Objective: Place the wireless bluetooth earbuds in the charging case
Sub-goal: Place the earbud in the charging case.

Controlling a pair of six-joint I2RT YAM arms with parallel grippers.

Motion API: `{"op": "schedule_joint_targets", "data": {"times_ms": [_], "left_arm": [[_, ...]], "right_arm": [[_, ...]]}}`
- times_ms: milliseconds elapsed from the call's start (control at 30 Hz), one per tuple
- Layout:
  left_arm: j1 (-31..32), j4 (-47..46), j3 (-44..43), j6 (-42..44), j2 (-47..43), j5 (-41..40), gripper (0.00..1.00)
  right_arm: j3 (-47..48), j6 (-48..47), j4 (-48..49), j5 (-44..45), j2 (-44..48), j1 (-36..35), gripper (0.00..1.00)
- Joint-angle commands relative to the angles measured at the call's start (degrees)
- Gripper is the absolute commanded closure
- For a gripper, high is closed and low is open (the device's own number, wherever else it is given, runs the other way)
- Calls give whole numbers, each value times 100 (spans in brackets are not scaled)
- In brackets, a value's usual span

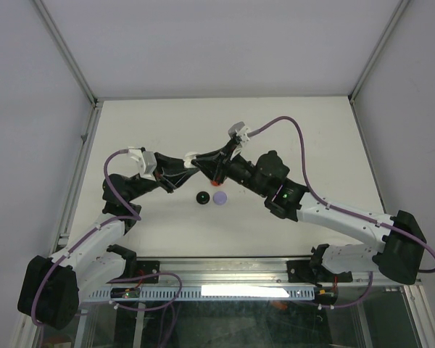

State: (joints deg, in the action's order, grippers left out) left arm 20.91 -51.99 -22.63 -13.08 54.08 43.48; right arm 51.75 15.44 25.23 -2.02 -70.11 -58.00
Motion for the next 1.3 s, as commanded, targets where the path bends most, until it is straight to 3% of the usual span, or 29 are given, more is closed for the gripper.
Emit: {"op": "schedule_joint_targets", "data": {"times_ms": [0, 1267], "left_arm": [[-21, -316, 4, -38, -161, -178, 97], [-24, -126, -21, 129, -65, -351, 97]], "right_arm": [[71, -60, -122, 278, 203, -71, 85], [623, 578, -1134, 896, -168, -353, 79]]}}
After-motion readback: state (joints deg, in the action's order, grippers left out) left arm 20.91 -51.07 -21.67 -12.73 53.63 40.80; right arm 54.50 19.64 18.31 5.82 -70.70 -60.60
